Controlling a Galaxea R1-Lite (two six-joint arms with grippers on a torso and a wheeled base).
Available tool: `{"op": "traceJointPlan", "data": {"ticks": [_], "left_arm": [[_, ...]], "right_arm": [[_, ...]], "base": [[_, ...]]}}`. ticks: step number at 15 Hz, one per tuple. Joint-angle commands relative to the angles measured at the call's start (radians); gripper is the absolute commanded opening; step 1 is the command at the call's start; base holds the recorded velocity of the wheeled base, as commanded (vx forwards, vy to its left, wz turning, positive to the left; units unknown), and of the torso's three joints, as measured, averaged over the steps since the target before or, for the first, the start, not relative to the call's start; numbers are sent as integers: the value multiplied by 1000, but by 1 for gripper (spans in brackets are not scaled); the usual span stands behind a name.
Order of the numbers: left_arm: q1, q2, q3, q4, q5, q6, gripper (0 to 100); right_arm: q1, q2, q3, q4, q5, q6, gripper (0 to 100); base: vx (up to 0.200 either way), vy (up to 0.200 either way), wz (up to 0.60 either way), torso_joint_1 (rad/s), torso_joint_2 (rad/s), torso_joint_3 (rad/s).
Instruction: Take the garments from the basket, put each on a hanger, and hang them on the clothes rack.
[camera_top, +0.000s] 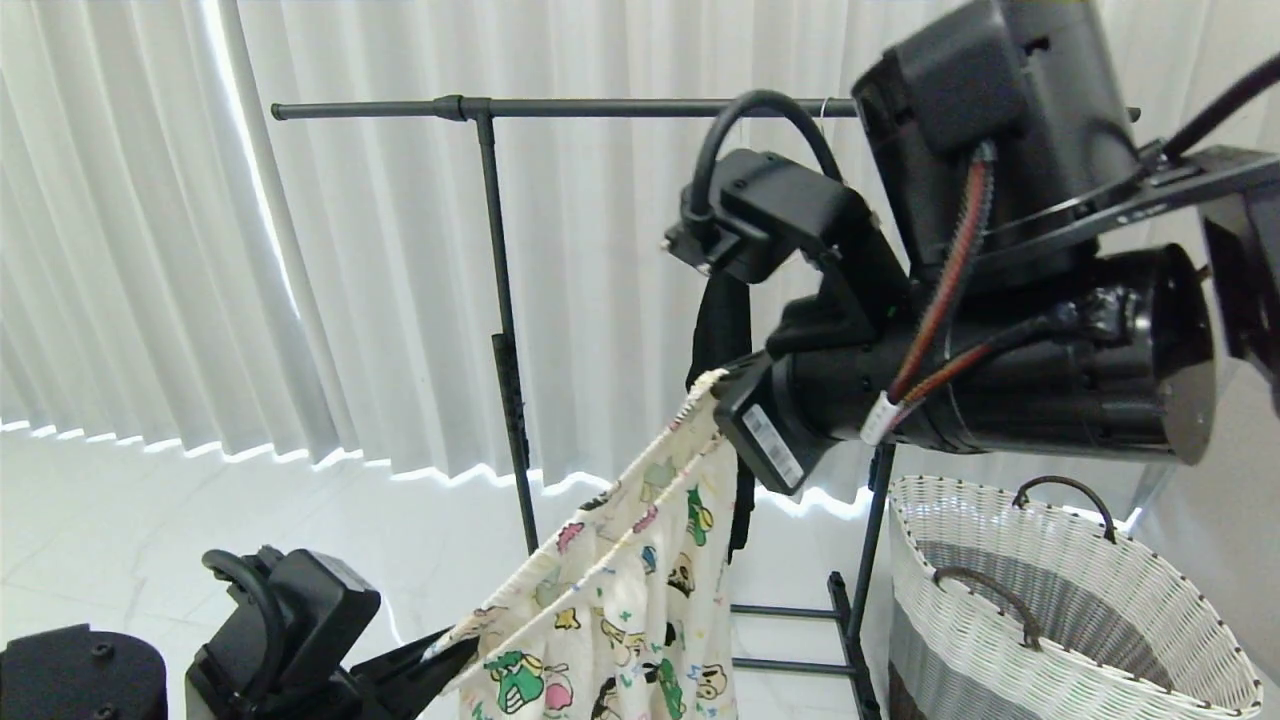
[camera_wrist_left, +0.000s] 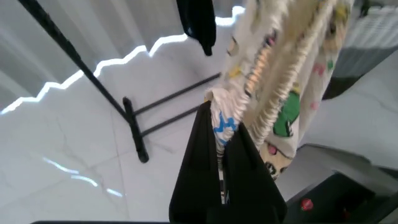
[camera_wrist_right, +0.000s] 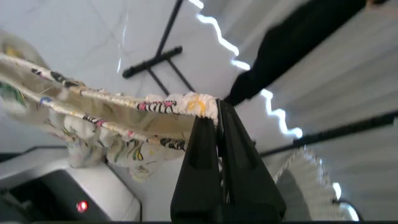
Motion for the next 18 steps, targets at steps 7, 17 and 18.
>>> {"op": "traceJointPlan", "data": {"ticks": [7,17,18], "left_arm": [[53,91,-1040,1072,-322,-16,0],[-80,97,-1118,1092,-238,80,0],[-80,98,-1112,1090,-207,131,0]], "right_arm": [[-156,-324,342,-1,1,93,0],[-306,-301,3,131,33,31,0],[-304,-338,9,178,50,31,0]], "base": [[0,0,0,0,0,0],[0,0,0,0,0,0],[0,0,0,0,0,0]]}}
